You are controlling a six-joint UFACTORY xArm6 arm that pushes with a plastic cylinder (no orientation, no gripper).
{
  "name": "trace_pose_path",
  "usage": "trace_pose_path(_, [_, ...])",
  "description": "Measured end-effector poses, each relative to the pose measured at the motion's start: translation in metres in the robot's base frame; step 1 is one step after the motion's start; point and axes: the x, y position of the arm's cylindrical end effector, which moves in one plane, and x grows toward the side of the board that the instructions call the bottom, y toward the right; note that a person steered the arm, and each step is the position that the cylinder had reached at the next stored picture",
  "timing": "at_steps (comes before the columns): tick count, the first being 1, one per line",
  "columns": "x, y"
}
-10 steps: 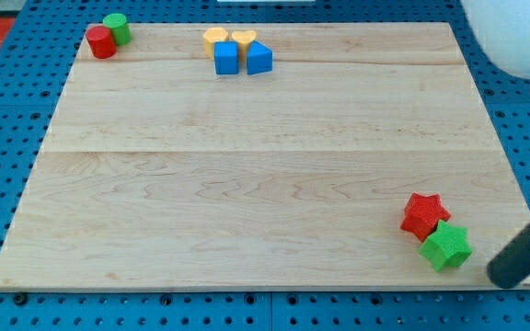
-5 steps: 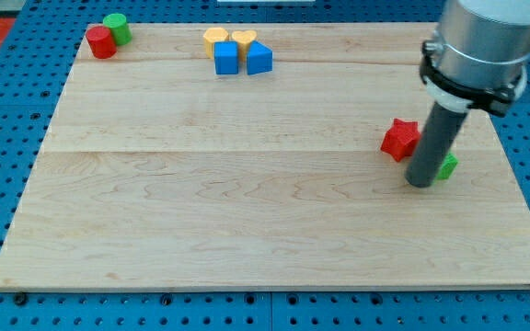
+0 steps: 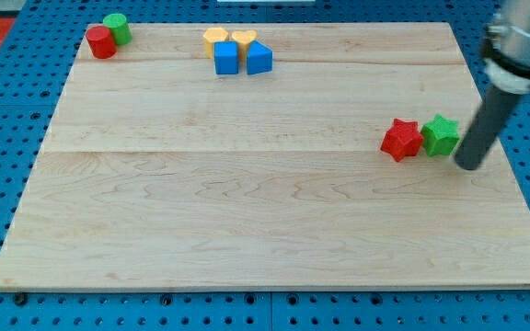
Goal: Push the red star left to the hexagon
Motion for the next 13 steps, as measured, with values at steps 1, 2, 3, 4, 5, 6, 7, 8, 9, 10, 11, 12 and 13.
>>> trace_pose_path(1, [-0.014,0.004])
trace_pose_path(2, [-0.027,-0.017])
trace_pose_path(3, [-0.023,-0.049])
trace_pose_path(4, [-0.032,-0.145])
trace_pose_path(5, [-0.033,-0.231])
trace_pose_path(6, [-0.068,-0.259])
trace_pose_path(7, [-0.046,-0.231])
trace_pose_path(8, [-0.057,-0.222])
trace_pose_path(9, [-0.092,-0.22])
trace_pose_path(10, [-0.096,-0.218])
trace_pose_path(11, [-0.122,-0.215])
trace_pose_path(12, [-0.131,-0.194])
trace_pose_path(13, [-0.148,-0.17])
